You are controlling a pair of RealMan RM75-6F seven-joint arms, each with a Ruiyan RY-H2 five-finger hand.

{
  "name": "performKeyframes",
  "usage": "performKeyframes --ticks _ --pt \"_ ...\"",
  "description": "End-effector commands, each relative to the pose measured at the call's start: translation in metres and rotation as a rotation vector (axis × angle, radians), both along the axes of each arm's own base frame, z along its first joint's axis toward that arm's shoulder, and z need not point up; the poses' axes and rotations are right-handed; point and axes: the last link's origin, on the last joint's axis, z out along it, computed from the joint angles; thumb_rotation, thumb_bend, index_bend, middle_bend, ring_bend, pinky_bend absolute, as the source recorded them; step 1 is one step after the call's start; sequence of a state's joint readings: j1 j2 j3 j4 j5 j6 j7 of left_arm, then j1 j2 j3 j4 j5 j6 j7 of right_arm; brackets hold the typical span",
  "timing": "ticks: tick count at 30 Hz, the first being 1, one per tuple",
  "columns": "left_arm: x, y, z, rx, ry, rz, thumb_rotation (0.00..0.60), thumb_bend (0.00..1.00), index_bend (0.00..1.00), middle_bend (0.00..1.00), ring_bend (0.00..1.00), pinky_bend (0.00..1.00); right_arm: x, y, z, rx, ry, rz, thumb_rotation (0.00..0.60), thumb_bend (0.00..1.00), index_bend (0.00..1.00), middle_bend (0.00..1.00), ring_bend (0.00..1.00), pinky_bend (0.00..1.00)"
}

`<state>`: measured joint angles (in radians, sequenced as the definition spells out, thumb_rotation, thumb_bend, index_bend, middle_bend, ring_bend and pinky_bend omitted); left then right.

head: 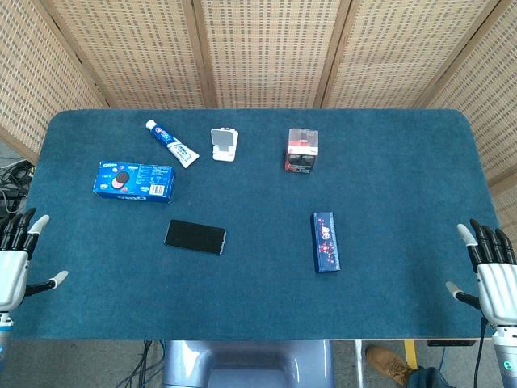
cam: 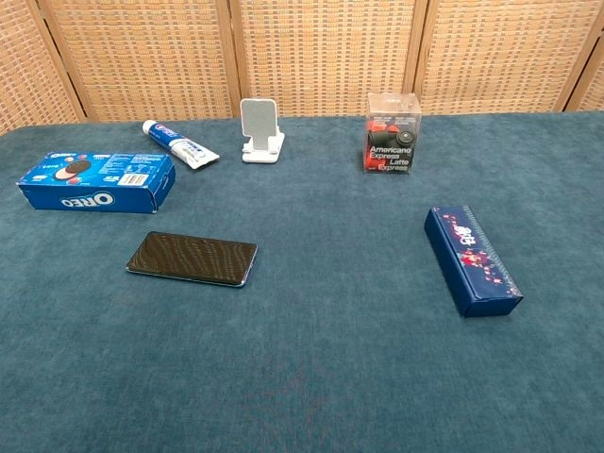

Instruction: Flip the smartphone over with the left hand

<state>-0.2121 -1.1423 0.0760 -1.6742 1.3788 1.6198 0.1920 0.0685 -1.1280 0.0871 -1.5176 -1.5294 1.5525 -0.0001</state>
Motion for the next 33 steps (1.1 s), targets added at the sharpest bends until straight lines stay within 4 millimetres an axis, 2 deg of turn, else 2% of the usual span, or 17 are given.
performKeyframes --ticks 1,5,8,10,14,15,16,18,21,26,33 --pt "0.002 0.0 -0.002 -0.006 -0.004 -0.011 0.6 0.0 0.0 0.0 0.0 0.0 0.0 0.0 0.001 0.0 -0.002 -0.002 0.6 0.0 0.0 0.0 0.0 0.0" --pt "0.008 0.004 -0.009 -0.034 -0.013 -0.03 0.6 0.0 0.0 0.0 0.0 0.0 0.0 0.0 0.0 0.001 -0.003 -0.004 0.6 0.0 0.0 0.0 0.0 0.0" --pt "0.024 0.018 -0.024 -0.094 -0.001 -0.079 0.6 0.0 0.0 0.0 0.0 0.0 -0.001 0.001 0.0 0.003 -0.005 -0.006 0.6 0.0 0.0 0.0 0.0 0.0" --pt "0.054 0.041 -0.054 -0.232 0.016 -0.141 0.6 0.0 0.0 0.0 0.0 0.0 0.0 0.0 0.002 -0.002 -0.012 -0.005 0.6 0.0 0.0 0.0 0.0 0.0" --pt "0.088 0.068 -0.084 -0.334 0.06 -0.176 0.6 0.0 0.0 0.0 0.0 0.0 0.0 0.0 0.004 -0.005 -0.015 -0.005 0.6 0.0 0.0 0.0 0.0 0.0" --pt "0.109 0.083 -0.107 -0.396 0.089 -0.22 0.6 0.0 0.0 0.0 0.0 0.0 -0.002 0.0 0.004 -0.005 -0.017 -0.012 0.6 0.0 0.0 0.0 0.0 0.0" --pt "0.12 0.095 -0.122 -0.427 0.103 -0.229 0.6 0.0 0.01 0.0 0.0 0.0 -0.003 0.0 0.005 -0.004 -0.019 -0.016 0.6 0.0 0.0 0.0 0.0 0.0" --pt "0.132 0.108 -0.141 -0.456 0.121 -0.222 0.6 0.01 0.07 0.0 0.0 0.0 -0.005 -0.001 0.005 -0.002 -0.021 -0.022 0.6 0.0 0.0 0.0 0.0 0.0" --pt "0.148 0.123 -0.168 -0.493 0.167 -0.239 0.6 0.09 0.18 0.0 0.0 0.0 -0.007 -0.002 0.006 -0.003 -0.028 -0.031 0.6 0.0 0.0 0.0 0.0 0.0" --pt "0.162 0.138 -0.2 -0.538 0.225 -0.229 0.6 0.13 0.2 0.0 0.0 0.0 -0.01 -0.004 0.007 -0.002 -0.038 -0.044 0.6 0.0 0.0 0.0 0.0 0.0" --pt "0.169 0.145 -0.216 -0.544 0.268 -0.189 0.6 0.16 0.2 0.0 0.0 0.0 -0.011 -0.004 0.007 0.002 -0.041 -0.047 0.6 0.0 0.0 0.0 0.0 0.0"
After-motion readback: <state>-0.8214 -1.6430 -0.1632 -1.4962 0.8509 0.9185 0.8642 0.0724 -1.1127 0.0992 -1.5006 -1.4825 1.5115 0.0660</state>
